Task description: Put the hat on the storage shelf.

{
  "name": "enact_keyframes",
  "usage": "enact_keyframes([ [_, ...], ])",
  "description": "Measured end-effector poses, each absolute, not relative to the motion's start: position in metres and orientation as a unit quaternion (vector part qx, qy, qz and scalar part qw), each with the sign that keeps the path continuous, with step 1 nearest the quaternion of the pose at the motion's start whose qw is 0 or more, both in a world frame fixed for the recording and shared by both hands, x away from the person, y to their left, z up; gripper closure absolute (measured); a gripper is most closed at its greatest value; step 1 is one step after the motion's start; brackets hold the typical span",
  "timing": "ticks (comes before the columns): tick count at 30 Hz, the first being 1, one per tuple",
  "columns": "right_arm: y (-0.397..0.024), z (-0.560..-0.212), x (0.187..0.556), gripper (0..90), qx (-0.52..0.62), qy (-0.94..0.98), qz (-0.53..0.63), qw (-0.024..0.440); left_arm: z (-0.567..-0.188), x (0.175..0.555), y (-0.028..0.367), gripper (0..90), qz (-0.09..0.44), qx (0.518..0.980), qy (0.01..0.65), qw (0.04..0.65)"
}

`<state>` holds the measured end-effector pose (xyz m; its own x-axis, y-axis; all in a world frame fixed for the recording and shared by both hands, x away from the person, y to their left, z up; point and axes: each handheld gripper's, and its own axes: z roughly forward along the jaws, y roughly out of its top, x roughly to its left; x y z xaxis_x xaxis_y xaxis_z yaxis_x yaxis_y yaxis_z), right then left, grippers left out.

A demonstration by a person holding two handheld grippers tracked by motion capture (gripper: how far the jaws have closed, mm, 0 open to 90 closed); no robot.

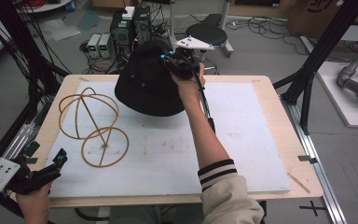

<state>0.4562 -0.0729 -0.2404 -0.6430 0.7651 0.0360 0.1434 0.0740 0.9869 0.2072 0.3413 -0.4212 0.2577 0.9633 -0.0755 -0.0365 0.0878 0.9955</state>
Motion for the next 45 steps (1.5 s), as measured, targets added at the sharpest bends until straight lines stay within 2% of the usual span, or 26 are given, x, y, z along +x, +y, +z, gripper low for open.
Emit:
enact_keyframes([
  [11, -0.062, -0.176, 0.424, 89.7, 0.281, 0.664, 0.633, 0.282, -0.42, 0.203, 0.345, 6.3, 0.427, 0.522, 0.44, 0.592],
  [22, -0.021, -0.141, 0.387, 89.7, 0.215, 0.676, 0.663, 0.239, -0.417, 0.194, 0.351, 6.3, 0.436, 0.514, 0.441, 0.592],
  [28, 0.013, -0.148, 0.368, 89.7, 0.18, 0.692, 0.667, 0.209, -0.416, 0.191, 0.357, 6.3, 0.44, 0.504, 0.448, 0.593],
  [45, 0.061, -0.194, 0.358, 89.4, 0.15, 0.737, 0.634, 0.18, -0.416, 0.187, 0.367, 6.3, 0.448, 0.482, 0.458, 0.598],
])
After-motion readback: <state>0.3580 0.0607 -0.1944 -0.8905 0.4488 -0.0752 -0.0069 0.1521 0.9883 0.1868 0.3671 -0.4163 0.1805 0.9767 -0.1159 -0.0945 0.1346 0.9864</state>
